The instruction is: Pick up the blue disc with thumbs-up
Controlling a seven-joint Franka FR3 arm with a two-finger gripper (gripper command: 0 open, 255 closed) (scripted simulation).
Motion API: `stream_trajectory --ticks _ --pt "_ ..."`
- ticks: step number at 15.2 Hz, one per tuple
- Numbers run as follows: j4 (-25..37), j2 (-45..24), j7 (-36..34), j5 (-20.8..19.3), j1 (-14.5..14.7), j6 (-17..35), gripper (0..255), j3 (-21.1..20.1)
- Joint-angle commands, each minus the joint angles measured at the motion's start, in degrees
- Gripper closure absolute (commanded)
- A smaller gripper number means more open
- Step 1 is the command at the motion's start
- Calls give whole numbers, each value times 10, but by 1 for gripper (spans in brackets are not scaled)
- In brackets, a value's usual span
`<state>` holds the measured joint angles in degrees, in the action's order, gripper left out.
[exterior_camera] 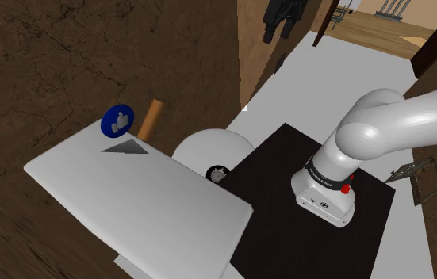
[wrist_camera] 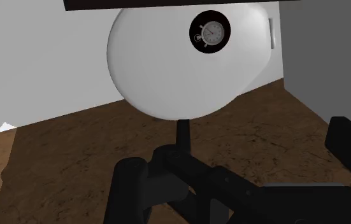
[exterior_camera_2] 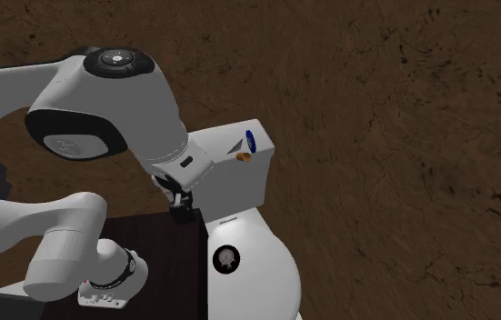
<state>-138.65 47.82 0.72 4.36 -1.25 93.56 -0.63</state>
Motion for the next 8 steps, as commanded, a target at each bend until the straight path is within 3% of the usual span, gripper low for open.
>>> stream_trajectory --ticks 1,8 --pt "0 0 0 0 0 0 0 0" --pt "-27 -71 4 49 44 131 0 -41"
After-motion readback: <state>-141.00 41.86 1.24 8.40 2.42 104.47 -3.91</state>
